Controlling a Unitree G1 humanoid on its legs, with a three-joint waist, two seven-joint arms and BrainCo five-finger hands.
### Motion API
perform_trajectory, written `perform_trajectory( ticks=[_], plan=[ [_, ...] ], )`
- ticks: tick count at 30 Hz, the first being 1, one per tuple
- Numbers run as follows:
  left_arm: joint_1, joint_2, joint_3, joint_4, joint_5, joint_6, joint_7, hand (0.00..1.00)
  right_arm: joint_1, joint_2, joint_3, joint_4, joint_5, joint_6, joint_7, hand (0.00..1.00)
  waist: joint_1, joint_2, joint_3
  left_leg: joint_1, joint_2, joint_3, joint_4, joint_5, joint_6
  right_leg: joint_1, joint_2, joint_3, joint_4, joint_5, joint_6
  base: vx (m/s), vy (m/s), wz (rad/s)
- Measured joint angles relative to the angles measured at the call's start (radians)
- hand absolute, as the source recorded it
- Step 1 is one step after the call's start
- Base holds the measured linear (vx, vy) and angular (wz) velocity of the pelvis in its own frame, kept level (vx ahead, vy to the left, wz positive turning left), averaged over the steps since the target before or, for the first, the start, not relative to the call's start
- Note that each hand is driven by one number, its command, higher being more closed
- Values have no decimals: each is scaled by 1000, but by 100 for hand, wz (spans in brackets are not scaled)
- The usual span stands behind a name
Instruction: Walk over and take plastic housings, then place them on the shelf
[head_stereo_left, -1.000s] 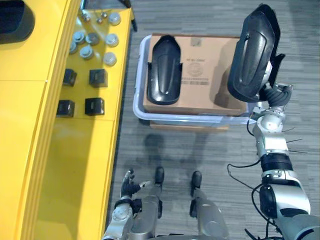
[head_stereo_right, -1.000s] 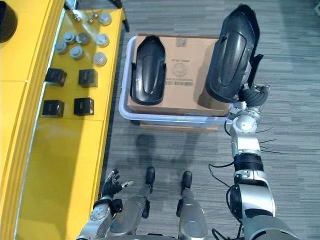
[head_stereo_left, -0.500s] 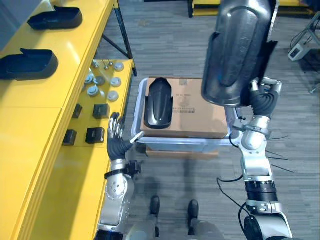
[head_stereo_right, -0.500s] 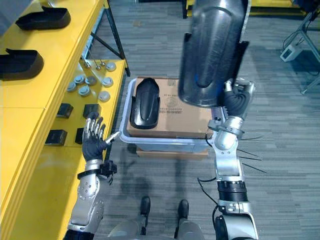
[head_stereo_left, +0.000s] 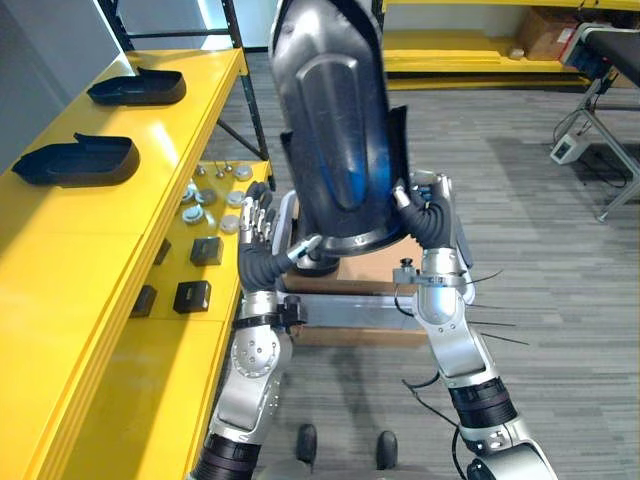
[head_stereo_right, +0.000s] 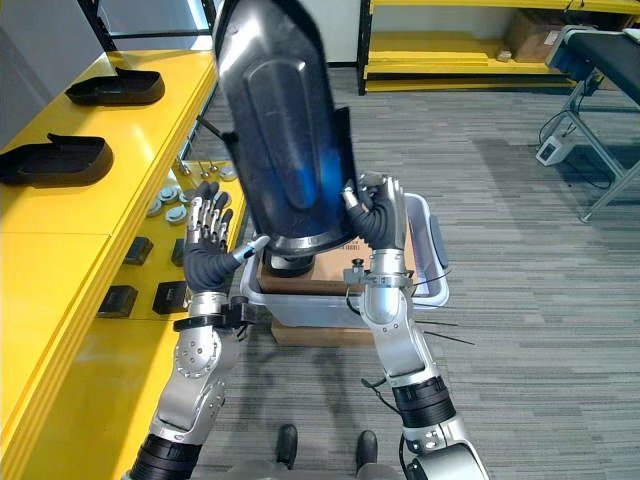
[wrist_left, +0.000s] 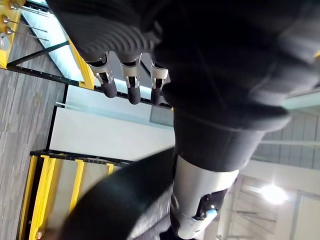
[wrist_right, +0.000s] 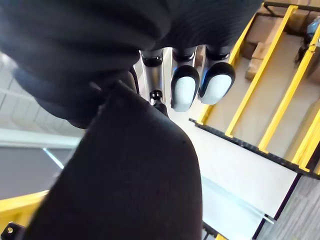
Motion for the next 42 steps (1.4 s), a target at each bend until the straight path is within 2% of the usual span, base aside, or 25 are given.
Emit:
perform_trajectory(
  ticks=[1, 2, 7, 8, 14, 19, 25, 28, 30, 32, 34, 35, 37, 39, 42],
  plan=[
    [-3, 2, 0, 18, 3, 2, 2, 0, 8, -1, 0, 0, -20, 0, 4, 100, 0, -2, -7, 0, 0, 0, 0, 0, 0, 0, 0, 0, 0, 0, 0, 0, 0, 0],
    [-3, 8, 0, 30, 8, 9, 3, 100, 10, -8, 1, 0, -35, 0, 10, 100, -1, -5, -10, 0, 0, 0, 0, 0, 0, 0, 0, 0, 0, 0, 0, 0, 0, 0],
    [-3, 19, -1, 72, 8, 33, 15, 100, 26, -51, 25, 2, -65, 0, 13, 100, -1, -16, -25, 1, 0, 0, 0, 2, 2, 2, -1, -1, 0, 4, -3, 0, 0, 0],
    [-3, 19, -1, 72, 8, 34, 15, 100, 29, -54, 26, 2, -69, 0, 12, 0, -1, -17, -26, 2, -1, 0, 0, 3, 4, 2, -1, -1, 0, 4, -3, 0, 0, 0],
    [-3, 25, 13, 111, 7, 40, 17, 100, 58, -92, 65, 3, -47, -23, 15, 0, -2, -19, -45, 6, -2, 0, 0, 3, 5, 6, -2, -1, 0, 5, -2, 0, 0, 0],
    [-1, 41, 26, 111, 13, 44, 21, 100, 59, -117, 80, 2, 53, -82, 37, 0, 0, -21, -51, 11, -2, -1, 0, 3, 4, 11, -3, -1, 0, 3, -2, 0, 0, 0],
    [35, 41, 49, 113, 125, 47, 20, 100, 58, -122, 63, -39, 144, -105, 76, 0, 2, -26, -75, 22, -3, -1, -1, 0, 0, 23, -3, -1, 0, -1, 0, 0, 0, 0],
    [86, 40, 52, 112, 190, 57, 13, 100, 50, -120, -49, -136, 237, -135, 75, 0, 1, -26, -75, 23, -2, 0, -1, 0, 0, 23, -3, 0, 0, -2, -1, -10, 2, 0],
    [132, 39, 63, 110, 219, 68, 14, 100, 50, -117, -188, -162, 339, -170, 72, 0, 0, -26, -75, 23, -3, 1, -1, 0, 0, 23, -3, 0, 0, -2, -1, 0, 0, 0],
    [170, 36, 87, 101, 233, 69, 13, 100, 55, -113, -307, -161, 416, -176, 66, 0, -1, -26, -75, 23, -2, 2, -1, -1, 0, 22, -3, 0, 0, -2, -1, 0, 0, 0],
    [211, 30, 126, 81, 244, 70, 14, 100, 88, -85, -458, -155, 541, -202, 50, 0, -2, -26, -76, 23, -2, 2, -1, -1, 0, 22, -2, 0, -1, -2, -1, 0, 0, 0],
    [221, 27, 135, 69, 245, 72, 14, 100, 102, -76, -494, -152, 565, -206, 46, 0, -2, -26, -76, 23, -2, 2, -1, -1, 0, 22, -2, 0, -2, -2, -1, 0, 0, 0],
    [261, 17, 166, 8, 244, 73, 14, 100, 166, -64, -616, -79, 688, -239, 34, 0, -4, -25, -76, 23, -2, 2, -1, -1, 0, 23, -3, -1, -3, -2, -1, 0, 0, 0],
    [282, 15, 179, -27, 244, 73, 14, 100, 197, -58, -679, 9, 754, -239, 27, 0, -8, -23, -77, 23, -3, 2, -1, -1, 0, 22, -4, -1, -3, -2, -1, 0, 0, 0],
    [323, 4, 222, -76, 242, 62, 13, 100, 277, -57, -746, 253, 849, -229, 20, 0, -22, -17, -81, 22, -2, 2, -1, -1, 0, 21, -3, -1, -3, -2, -1, 0, 0, 0]
  ],
)
